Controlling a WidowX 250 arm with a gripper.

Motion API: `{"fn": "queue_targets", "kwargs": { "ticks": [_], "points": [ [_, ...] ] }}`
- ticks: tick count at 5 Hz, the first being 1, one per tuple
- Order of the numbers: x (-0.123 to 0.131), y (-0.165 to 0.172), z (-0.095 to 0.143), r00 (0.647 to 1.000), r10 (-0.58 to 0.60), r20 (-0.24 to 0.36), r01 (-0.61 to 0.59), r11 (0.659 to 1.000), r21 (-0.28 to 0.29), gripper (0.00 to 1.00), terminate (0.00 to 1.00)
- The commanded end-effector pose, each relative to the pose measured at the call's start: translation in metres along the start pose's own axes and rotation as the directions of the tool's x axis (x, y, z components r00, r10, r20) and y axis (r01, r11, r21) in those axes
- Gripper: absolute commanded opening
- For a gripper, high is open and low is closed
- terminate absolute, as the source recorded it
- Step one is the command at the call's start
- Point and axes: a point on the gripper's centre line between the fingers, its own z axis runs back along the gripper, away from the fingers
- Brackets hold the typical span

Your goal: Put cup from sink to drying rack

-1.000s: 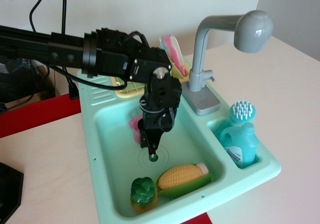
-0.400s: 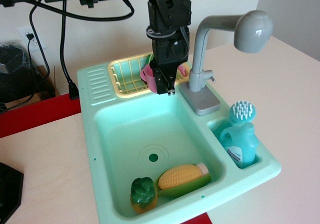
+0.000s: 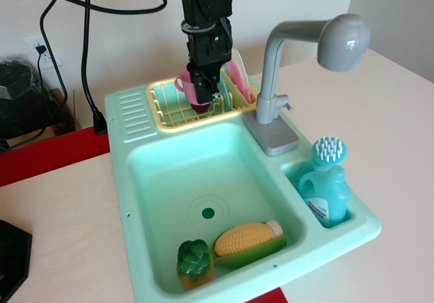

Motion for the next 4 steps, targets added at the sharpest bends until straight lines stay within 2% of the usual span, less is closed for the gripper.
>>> {"fn": "queue_targets", "kwargs": {
  "ticks": [1, 4],
  "points": [
    [0.002, 0.037, 0.007, 0.998, 0.048, 0.03, -0.049, 0.999, 0.019, 0.0, 0.0],
    [0.002, 0.052, -0.028, 0.997, 0.067, -0.029, -0.067, 0.998, 0.012, 0.0, 0.0]
  ]
}}
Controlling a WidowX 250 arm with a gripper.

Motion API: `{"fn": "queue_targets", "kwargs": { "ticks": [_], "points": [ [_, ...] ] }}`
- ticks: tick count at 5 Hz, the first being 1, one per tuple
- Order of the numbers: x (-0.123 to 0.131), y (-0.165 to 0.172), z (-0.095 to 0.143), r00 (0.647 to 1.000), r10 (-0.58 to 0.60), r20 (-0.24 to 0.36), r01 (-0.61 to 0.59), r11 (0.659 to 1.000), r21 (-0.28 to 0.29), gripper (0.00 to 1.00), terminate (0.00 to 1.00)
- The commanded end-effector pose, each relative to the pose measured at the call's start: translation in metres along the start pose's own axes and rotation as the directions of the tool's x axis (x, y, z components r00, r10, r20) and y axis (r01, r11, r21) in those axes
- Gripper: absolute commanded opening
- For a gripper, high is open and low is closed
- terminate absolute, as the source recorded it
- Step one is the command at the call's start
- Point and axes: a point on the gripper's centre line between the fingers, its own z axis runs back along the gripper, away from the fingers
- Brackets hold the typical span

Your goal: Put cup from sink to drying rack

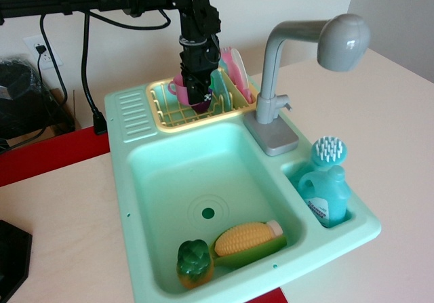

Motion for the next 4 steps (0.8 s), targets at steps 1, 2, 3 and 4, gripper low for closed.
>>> {"fn": "queue_targets", "kwargs": {
  "ticks": [1, 2, 3, 4],
  "points": [
    [0.0, -0.003, 0.005, 0.999, -0.021, 0.032, 0.021, 1.0, -0.002, 0.0, 0.0],
    [-0.002, -0.008, 0.002, 0.999, -0.018, 0.028, 0.018, 1.0, 0.001, 0.0, 0.0],
    [-0.007, -0.012, 0.009, 0.999, -0.015, 0.039, 0.015, 1.0, -0.003, 1.0, 0.0],
    [-0.008, -0.018, 0.015, 0.999, -0.03, 0.043, 0.03, 1.0, 0.0, 1.0, 1.0]
  ]
}}
